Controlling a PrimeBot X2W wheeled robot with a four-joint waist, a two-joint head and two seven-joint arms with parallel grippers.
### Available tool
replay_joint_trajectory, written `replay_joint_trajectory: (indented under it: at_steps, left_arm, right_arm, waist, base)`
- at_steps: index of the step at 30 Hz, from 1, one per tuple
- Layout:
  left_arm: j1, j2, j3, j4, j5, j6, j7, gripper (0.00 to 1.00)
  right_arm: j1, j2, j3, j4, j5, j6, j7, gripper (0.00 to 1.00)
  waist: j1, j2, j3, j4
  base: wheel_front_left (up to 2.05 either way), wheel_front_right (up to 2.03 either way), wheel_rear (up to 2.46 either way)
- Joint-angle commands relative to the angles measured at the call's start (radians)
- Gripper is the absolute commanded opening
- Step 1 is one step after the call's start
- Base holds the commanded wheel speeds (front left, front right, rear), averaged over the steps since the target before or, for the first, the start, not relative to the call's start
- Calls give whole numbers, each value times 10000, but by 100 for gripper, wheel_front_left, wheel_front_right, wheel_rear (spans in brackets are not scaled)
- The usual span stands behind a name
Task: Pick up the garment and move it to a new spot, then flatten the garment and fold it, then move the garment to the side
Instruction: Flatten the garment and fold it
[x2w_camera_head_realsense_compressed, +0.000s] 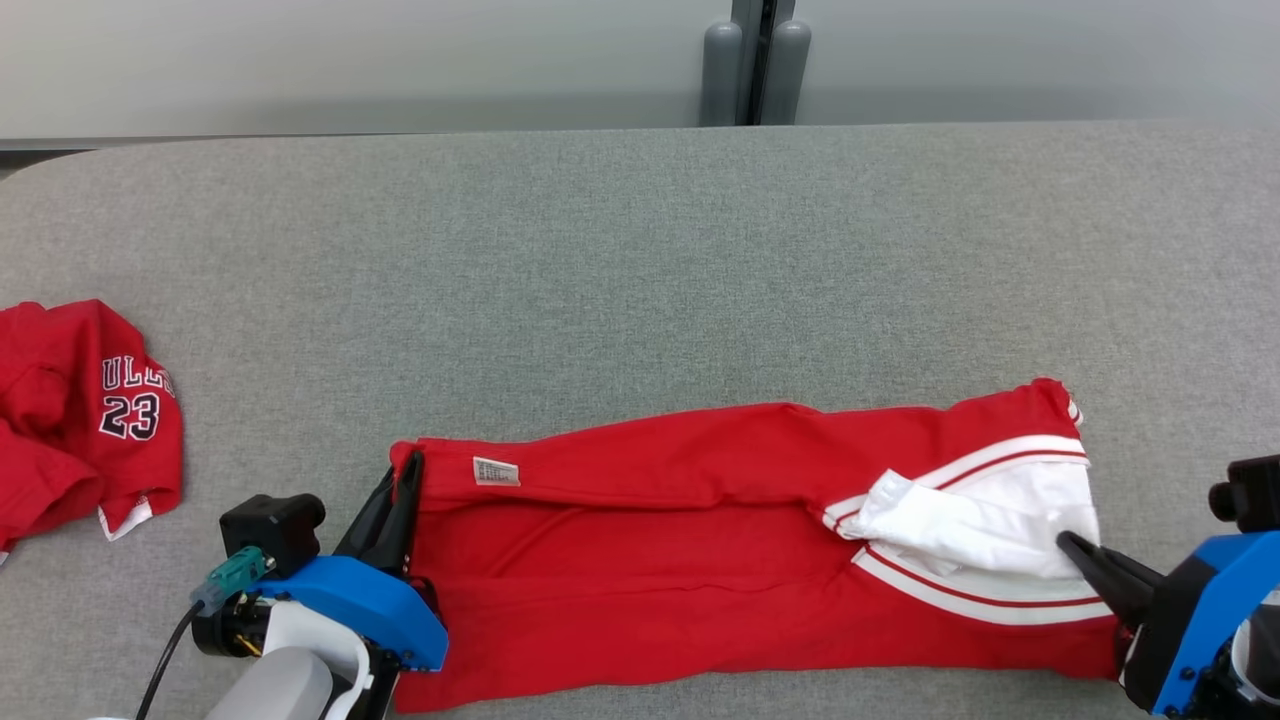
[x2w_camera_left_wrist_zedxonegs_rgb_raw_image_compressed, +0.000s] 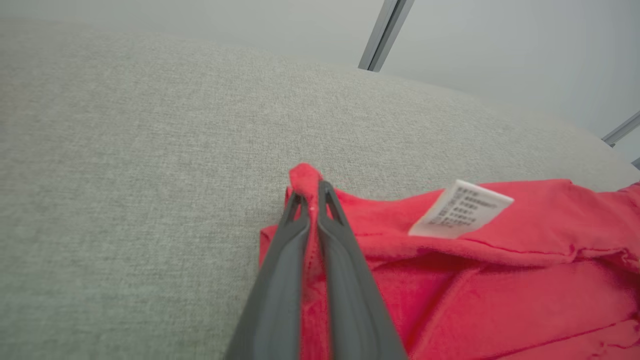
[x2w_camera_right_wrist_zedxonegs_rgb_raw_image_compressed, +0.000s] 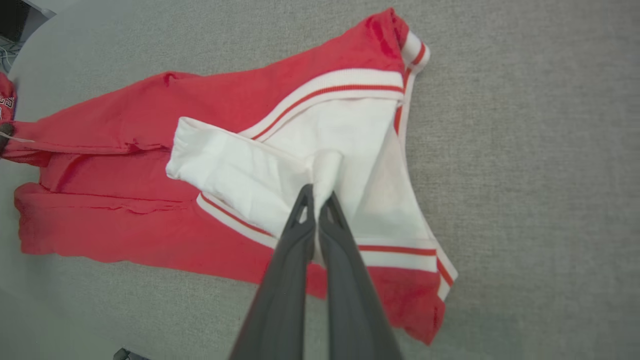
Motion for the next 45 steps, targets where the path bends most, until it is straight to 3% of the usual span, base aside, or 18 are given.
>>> replay_joint_trajectory:
  at_steps: [1,4,5,6,7,8,12,18,19,25,34,45]
  left_arm:
    - [153,14,-15,42,-57,74,-19,0]
    - [250,-52,-15,110,-90,178,-56,0]
    - [271,-77,-8,149,-89,196,-60,0]
    - [289,-104,-6,191,-102,210,-76,33]
    - [314,-129,-9,247,-112,234,-95,78]
    - [343,-166,16,293,-149,257,-122,100]
    - [476,-341,207,419,-284,301,-266,100]
    - [729,-505,917,19,-44,420,-534,100]
    - [840,-679,1689,-603,413,536,-553,100]
    - [1600,-1331,3335,-1958,2228,347,-553,100]
    - [1845,-1409,3772,-1809,3781,-28,-555,100]
    - [1903,-1249,3987,-1069,3979,-325,-557,100]
  right_arm:
    - [236,-23,-118,-130,-329,5,83,0]
    - [385,161,-198,-145,-557,5,-12,0]
    - [417,224,-197,-126,-617,5,-64,43]
    - [500,289,-154,-68,-611,5,9,96]
    - [632,345,-100,-2,-609,5,118,100]
    - [737,376,-66,30,-633,5,220,100]
    - [1069,477,-3,-79,-807,5,480,100]
    - [946,573,-263,-394,-1098,5,-493,100]
    - [727,664,-570,-332,-1375,5,-1139,100]
    - [192,829,-931,305,-2105,5,-2333,100]
    - [-516,896,-994,1851,-2564,5,-2848,100]
    - [-1632,900,-1048,4275,-3034,5,-2552,100]
  waist:
    - [1,-1,-35,5]
    - [1,-1,-90,17]
    - [1,-1,-112,21]
    - [1,-1,-139,29]
    - [1,-1,-176,40]
    - [1,-1,-212,51]
    - [1,-1,-362,82]
    - [1,-1,-529,86]
    - [1,-1,-588,113]
    - [1,-1,-811,177]
    - [1,-1,-1133,297]
    - [1,-1,-1194,575]
  base:
    - [0,0,0]
    - [0,0,0]
    - [0,0,0]
    - [0,0,0]
    - [0,0,0]
    - [0,0,0]
    - [0,0,0]
    - [0,0,0]
    - [0,0,0]
    - [0,0,0]
    - [0,0,0]
    - [0,0,0]
